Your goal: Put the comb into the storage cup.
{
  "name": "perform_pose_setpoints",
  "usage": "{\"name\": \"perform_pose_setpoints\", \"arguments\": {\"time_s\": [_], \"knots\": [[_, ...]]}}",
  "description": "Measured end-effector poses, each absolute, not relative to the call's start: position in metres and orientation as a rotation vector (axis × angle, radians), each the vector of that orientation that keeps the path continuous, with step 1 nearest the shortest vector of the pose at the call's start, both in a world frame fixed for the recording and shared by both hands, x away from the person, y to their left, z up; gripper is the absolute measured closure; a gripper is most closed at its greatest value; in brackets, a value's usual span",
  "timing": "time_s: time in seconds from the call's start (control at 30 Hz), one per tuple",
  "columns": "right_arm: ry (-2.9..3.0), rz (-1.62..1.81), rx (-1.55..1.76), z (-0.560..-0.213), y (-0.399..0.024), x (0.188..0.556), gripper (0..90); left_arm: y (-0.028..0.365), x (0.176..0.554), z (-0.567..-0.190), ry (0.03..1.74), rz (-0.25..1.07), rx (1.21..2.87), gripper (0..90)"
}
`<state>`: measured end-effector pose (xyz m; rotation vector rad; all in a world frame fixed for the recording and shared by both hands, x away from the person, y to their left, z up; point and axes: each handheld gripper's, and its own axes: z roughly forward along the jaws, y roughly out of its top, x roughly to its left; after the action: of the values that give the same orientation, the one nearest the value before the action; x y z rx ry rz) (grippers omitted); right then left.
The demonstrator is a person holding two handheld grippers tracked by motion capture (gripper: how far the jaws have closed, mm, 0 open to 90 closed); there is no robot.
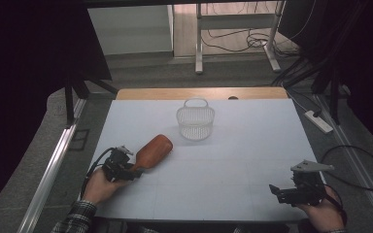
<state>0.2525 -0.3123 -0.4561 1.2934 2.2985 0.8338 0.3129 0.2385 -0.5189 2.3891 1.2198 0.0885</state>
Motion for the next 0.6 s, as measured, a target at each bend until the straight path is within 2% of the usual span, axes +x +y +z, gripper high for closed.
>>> {"name": "perform_pose_setpoints", "arguments": {"time_s": [0.43, 0.6], "knots": [[2.304, 0.828, 1.295, -0.4564, -0.3116, 0.2529, 2.3, 0.2357, 0.3172, -0.5192, 1.188, 0.119, 2.414, 69.2], [2.305, 0.828, 1.294, -0.4564, -0.3116, 0.2529, 2.3, 0.2351, 0.3179, -0.5174, 1.178, 0.1, 2.414, 70.9]]}}
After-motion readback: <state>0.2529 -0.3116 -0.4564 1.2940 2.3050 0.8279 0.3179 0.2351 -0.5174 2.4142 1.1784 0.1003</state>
